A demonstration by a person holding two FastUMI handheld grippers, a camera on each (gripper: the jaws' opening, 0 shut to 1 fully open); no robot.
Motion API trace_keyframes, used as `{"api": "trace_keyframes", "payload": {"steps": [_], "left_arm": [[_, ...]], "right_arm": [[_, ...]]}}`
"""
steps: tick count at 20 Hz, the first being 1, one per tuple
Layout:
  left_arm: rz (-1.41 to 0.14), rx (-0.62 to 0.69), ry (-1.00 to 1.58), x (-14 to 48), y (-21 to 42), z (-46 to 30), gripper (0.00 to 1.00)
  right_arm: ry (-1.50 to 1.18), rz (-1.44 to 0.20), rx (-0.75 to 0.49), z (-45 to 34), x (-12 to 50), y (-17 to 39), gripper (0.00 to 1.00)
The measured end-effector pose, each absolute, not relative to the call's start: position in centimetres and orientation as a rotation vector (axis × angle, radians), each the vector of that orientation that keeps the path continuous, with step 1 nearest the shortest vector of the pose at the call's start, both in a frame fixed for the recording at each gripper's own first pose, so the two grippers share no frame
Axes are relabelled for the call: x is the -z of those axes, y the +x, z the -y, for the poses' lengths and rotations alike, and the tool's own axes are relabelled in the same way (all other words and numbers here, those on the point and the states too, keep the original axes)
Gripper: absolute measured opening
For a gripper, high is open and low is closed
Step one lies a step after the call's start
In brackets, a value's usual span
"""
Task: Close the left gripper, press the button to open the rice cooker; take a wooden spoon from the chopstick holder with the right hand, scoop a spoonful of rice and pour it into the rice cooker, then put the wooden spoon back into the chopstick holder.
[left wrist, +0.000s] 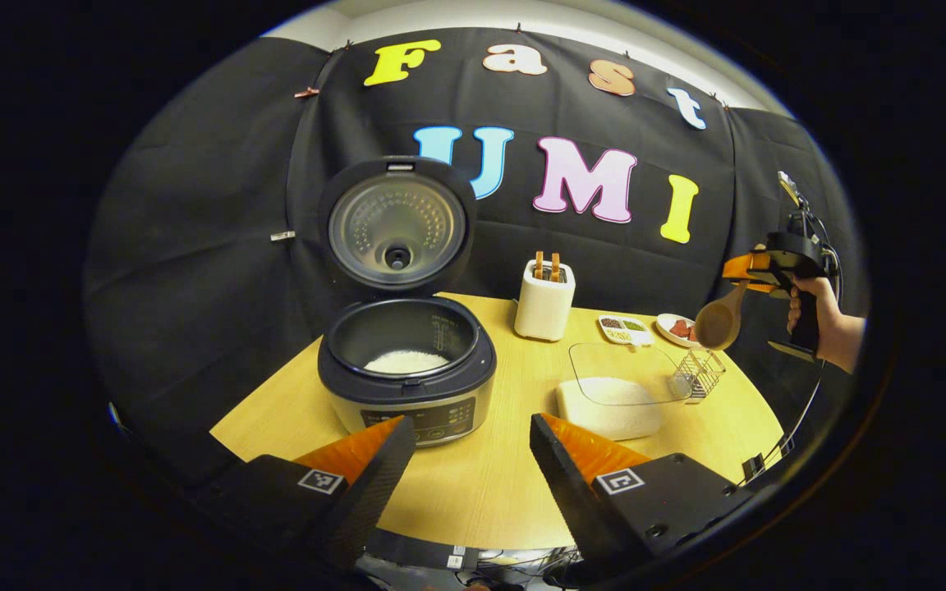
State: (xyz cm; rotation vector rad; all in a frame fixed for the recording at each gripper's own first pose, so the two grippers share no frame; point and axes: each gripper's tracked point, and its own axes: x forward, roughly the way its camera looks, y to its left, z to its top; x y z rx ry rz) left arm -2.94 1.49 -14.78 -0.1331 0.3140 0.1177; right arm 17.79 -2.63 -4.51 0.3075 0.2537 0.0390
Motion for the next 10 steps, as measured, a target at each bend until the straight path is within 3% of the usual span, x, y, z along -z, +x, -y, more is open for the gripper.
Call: {"api": "trace_keyframes", "payload": {"steps": [10], "left_arm": [[-0.363, -0.135, -0.172, 17.5, -5.0, -5.1, 0.96]], "right_arm": [[0.239, -0.319, -0.079, -5.5, 13.2, 18.6, 0.16]]}}
